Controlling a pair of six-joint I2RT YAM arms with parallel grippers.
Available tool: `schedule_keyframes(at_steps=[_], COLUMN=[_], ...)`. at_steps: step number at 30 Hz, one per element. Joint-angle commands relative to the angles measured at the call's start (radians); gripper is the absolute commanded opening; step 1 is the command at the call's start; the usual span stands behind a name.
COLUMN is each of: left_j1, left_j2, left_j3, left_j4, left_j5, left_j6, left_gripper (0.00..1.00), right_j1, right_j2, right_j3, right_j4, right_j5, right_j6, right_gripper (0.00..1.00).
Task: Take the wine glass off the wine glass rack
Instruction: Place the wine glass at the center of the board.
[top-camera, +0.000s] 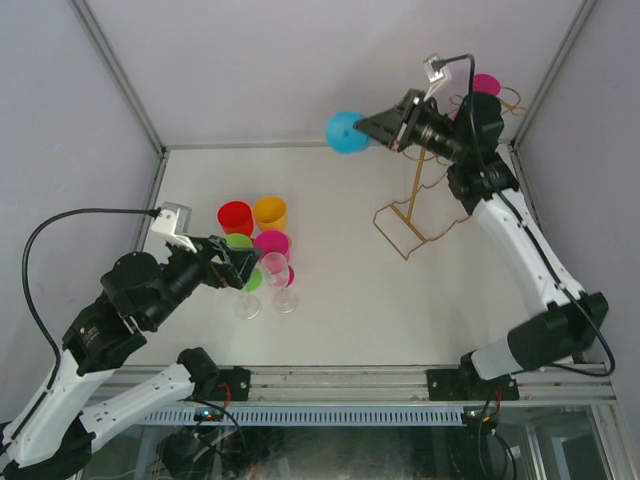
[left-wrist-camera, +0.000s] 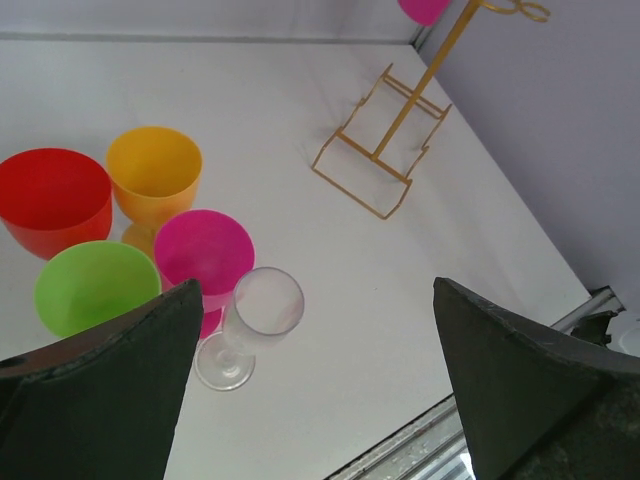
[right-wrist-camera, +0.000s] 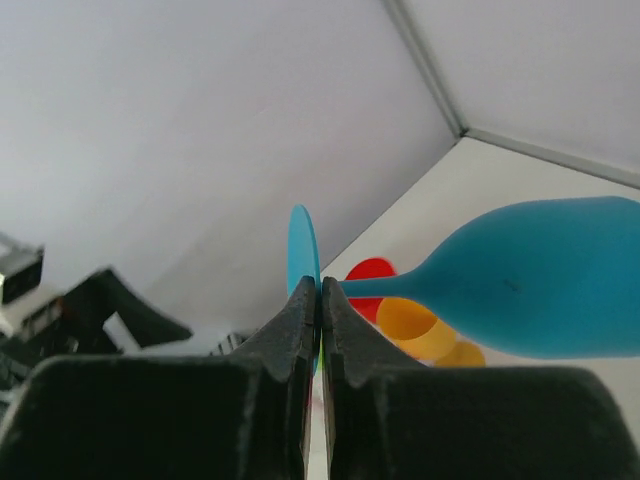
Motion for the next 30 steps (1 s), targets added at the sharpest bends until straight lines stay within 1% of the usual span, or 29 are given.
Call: schedule_keyframes(at_steps=[1, 2, 4, 6, 8, 12, 15, 18, 21, 24, 26, 28, 30], left_j1=[-0.001, -0.001, 0.000, 0.000, -0.001, -0.001, -0.001, -0.001, -0.001, -0.001, -0.001, -0.003, -0.003], left_j2=[-0.003, 0.002, 0.010, 0.012, 0.007, 0.006, 0.022, 0.062, 0.128, 0.203, 0.247, 0.278, 0.293], left_j3=[0.010, 0.018, 0.026, 0.022, 0.011, -0.017, -0.037, -0.055, -0.059, -0.061, -0.065, -0.066, -0.070], left_j4=[0.089, 0.090, 0.095, 0.119, 0.156, 0.245, 0.305, 0.363, 0.389, 0.422, 0.446, 0.456, 0.456], left_j5=[0.077, 0.084, 0.098, 0.127, 0.174, 0.294, 0.405, 0.494, 0.604, 0.709, 0.758, 0.788, 0.790], left_j6=[-0.027, -0.029, -0.040, -0.055, -0.074, -0.098, -0.114, -0.129, -0.130, -0.143, -0.158, -0.159, -0.152], left_gripper=[1.00, 1.00, 1.00, 1.00, 1.00, 1.00, 1.00, 1.00, 0.96, 0.87, 0.77, 0.67, 0.59], right_j1=[0.078, 0.100, 0.151, 0.201, 0.247, 0.328, 0.386, 0.446, 0.490, 0.513, 0.519, 0.521, 0.523], right_j2=[-0.223, -0.264, -0.345, -0.407, -0.459, -0.548, -0.613, -0.655, -0.692, -0.726, -0.742, -0.755, -0.766], right_j3=[-0.194, -0.268, -0.344, -0.392, -0.447, -0.560, -0.660, -0.739, -0.789, -0.837, -0.874, -0.895, -0.908], right_j4=[0.201, 0.215, 0.204, 0.156, 0.110, 0.080, 0.135, 0.167, 0.166, 0.185, 0.207, 0.216, 0.220], right_j5=[-0.005, 0.006, 0.036, 0.052, 0.101, 0.149, 0.184, 0.216, 0.246, 0.275, 0.287, 0.288, 0.289], right_j6=[-0.153, -0.179, -0.231, -0.294, -0.319, -0.312, -0.267, -0.226, -0.207, -0.173, -0.147, -0.127, -0.111], right_gripper=[0.00, 0.00, 0.00, 0.00, 0.00, 0.00, 0.00, 0.00, 0.00, 0.00, 0.00, 0.00, 0.00])
